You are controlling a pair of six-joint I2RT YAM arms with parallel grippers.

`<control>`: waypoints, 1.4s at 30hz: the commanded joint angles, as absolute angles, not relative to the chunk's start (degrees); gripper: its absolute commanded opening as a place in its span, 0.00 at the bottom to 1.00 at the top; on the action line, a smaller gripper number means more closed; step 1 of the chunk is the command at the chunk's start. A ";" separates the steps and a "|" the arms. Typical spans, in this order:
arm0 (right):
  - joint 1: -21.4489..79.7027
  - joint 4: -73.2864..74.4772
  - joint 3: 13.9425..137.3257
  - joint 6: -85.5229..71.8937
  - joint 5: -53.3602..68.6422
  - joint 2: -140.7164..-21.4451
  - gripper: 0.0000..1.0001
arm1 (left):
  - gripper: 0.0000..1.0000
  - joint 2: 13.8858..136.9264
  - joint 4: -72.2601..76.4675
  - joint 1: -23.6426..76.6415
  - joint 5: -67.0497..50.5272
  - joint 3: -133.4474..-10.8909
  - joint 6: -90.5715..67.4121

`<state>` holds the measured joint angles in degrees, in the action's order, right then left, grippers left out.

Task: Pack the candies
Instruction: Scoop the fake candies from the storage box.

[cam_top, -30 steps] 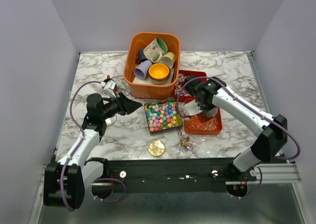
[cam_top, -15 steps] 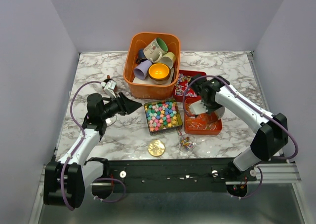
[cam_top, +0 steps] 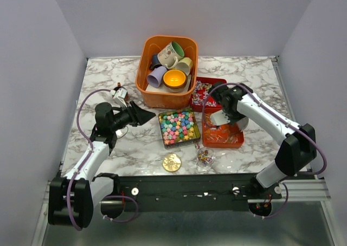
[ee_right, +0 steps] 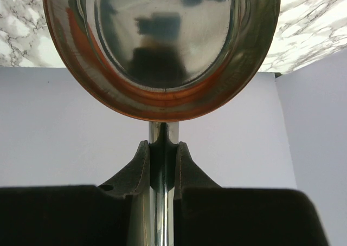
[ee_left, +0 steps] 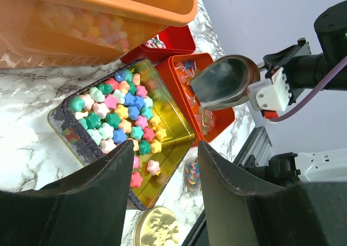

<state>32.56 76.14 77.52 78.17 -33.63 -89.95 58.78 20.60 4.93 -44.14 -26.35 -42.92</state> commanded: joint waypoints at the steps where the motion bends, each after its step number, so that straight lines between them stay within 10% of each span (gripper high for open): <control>1: 31.73 87.45 77.70 80.24 -36.47 -89.03 0.01 | 0.59 58.97 22.76 4.57 -42.89 -25.84 -42.98; 42: 28.22 87.54 76.82 65.83 -14.50 -94.57 0.01 | 0.59 59.85 20.84 3.96 -41.67 -24.17 -41.58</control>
<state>29.39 78.52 80.29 67.70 -24.69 -94.94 59.02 21.98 4.45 -43.18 -24.51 -43.24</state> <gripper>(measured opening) 0.193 0.591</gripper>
